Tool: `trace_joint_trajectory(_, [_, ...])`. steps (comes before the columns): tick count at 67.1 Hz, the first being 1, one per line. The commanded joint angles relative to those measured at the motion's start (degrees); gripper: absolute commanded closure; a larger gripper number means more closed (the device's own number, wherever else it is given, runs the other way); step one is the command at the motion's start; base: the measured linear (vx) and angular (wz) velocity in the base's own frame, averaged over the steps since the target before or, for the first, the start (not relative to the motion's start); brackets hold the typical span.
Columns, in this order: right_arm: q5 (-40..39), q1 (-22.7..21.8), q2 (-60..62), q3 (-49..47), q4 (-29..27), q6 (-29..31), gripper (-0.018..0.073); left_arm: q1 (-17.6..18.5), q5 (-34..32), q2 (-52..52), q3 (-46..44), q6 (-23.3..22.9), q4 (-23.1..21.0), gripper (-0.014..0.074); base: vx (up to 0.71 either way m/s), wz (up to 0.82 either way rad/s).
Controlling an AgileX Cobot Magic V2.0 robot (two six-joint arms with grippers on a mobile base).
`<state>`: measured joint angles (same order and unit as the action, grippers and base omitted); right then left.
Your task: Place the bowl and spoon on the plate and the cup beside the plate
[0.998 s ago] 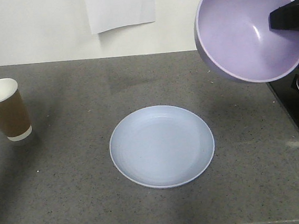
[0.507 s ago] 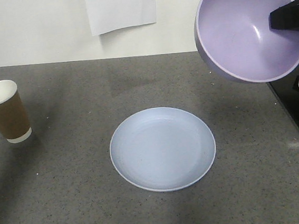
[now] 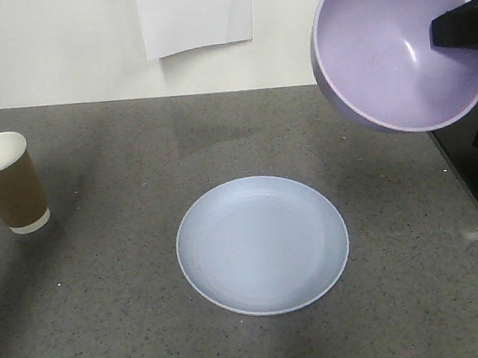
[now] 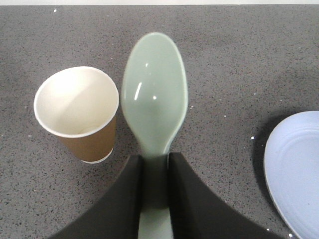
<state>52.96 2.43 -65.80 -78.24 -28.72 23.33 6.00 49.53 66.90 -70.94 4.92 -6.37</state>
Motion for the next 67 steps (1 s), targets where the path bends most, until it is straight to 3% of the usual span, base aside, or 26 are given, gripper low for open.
trace_joint_trajectory(1, [-3.5,-0.4,1.1,-1.8,-1.5,0.4,0.0564,0.2,-3.4,-1.0,-1.3,-0.6,-0.8,0.0603,0.03,0.01])
trace_joint_trajectory(67, [-3.5,-0.4,1.1,-1.8,-1.5,0.4,0.0564,0.2,-3.4,-1.0,-1.3,-0.6,-0.8,0.0603,0.03,0.01])
